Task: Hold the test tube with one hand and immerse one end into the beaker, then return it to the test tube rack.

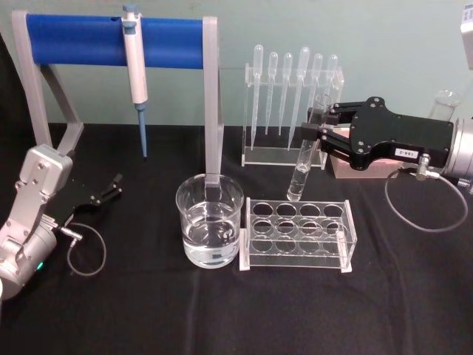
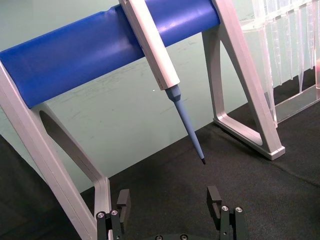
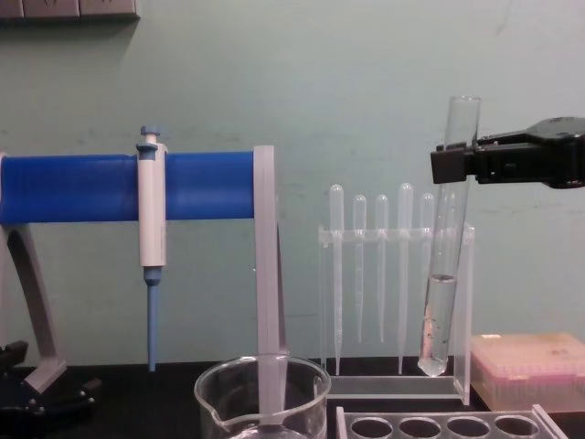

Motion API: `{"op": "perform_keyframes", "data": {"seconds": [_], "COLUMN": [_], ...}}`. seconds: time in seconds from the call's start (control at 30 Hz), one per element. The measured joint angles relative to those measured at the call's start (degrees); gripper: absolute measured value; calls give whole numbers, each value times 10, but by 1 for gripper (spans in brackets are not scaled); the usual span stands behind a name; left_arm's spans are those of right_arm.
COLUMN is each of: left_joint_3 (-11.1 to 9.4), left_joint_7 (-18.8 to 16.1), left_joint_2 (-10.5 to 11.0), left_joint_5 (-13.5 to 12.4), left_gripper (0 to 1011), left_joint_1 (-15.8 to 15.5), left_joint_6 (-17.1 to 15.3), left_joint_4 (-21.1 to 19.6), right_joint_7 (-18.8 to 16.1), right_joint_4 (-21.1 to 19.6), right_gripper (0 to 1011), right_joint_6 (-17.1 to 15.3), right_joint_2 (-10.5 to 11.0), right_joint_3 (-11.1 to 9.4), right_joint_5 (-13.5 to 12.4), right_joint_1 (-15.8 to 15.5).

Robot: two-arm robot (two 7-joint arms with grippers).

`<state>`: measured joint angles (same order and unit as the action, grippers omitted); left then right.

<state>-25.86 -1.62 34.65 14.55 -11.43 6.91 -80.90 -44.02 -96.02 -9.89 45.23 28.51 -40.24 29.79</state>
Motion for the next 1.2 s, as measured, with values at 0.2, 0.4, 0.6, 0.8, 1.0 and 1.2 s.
{"op": "perform_keyframes", "data": {"seconds": [0.2, 0.4, 0.6, 0.8, 1.0, 1.2], "left_joint_3": [0, 0, 0, 0, 0, 0], "left_joint_7": [0, 0, 0, 0, 0, 0], "left_joint_2": [0, 0, 0, 0, 0, 0], "left_joint_5": [0, 0, 0, 0, 0, 0], "left_gripper": [1000, 1000, 1000, 1000, 1000, 1000], "left_joint_1": [0, 0, 0, 0, 0, 0], "left_joint_6": [0, 0, 0, 0, 0, 0], "left_joint_4": [0, 0, 0, 0, 0, 0], "right_joint_7": [0, 0, 0, 0, 0, 0], "right_joint_4": [0, 0, 0, 0, 0, 0], "right_gripper": [241, 241, 242, 241, 241, 241], "right_joint_6": [0, 0, 0, 0, 0, 0], "right_joint_2": [0, 0, 0, 0, 0, 0], "right_joint_3": [0, 0, 0, 0, 0, 0], "right_joint_5": [0, 0, 0, 0, 0, 0], "right_joint_1": [0, 0, 0, 0, 0, 0]}}
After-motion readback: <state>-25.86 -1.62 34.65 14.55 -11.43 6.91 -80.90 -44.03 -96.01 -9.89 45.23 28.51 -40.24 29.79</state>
